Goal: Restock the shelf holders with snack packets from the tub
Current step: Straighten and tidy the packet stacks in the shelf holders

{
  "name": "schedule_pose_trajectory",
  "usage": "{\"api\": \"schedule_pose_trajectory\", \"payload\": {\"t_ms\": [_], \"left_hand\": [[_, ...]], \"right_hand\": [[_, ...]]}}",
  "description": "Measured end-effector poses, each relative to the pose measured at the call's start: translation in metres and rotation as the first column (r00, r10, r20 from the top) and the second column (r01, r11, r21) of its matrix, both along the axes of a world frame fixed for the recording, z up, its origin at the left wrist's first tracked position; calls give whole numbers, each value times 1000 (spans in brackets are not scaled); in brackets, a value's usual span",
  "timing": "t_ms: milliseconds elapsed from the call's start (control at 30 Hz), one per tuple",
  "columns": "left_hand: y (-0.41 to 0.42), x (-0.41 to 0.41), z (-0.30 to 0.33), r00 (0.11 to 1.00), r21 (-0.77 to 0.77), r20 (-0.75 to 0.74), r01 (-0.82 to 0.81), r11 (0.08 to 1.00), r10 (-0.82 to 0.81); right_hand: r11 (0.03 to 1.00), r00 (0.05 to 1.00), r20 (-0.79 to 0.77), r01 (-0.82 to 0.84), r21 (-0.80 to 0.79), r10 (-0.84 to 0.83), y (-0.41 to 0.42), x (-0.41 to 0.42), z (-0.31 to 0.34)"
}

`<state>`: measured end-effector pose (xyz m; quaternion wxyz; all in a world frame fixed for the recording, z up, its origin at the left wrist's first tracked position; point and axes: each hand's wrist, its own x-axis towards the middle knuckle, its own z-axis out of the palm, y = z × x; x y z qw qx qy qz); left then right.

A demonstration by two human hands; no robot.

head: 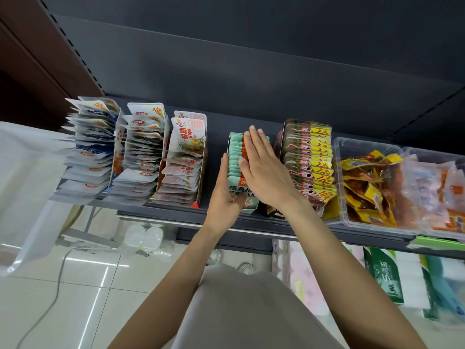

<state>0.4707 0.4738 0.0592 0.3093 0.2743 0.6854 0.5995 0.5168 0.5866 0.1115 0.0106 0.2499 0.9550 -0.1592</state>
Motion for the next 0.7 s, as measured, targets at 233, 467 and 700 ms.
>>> {"api": "schedule_pose_trajectory", "payload": {"t_ms": [233, 467, 700], "left_hand": [[8, -3, 0, 1000, -20, -8, 30, 999, -30], [1, 0, 20, 1000, -33, 15, -24, 999, 24], [-63, -18, 92, 938, 85, -330, -81, 993, 105]], "right_hand": [[999, 999, 21, 31, 36, -32, 7, -1, 2], [997, 999, -54, 12, 76, -8, 6, -2, 13], [977, 901, -401, -207, -56, 168, -19, -8, 46]]}}
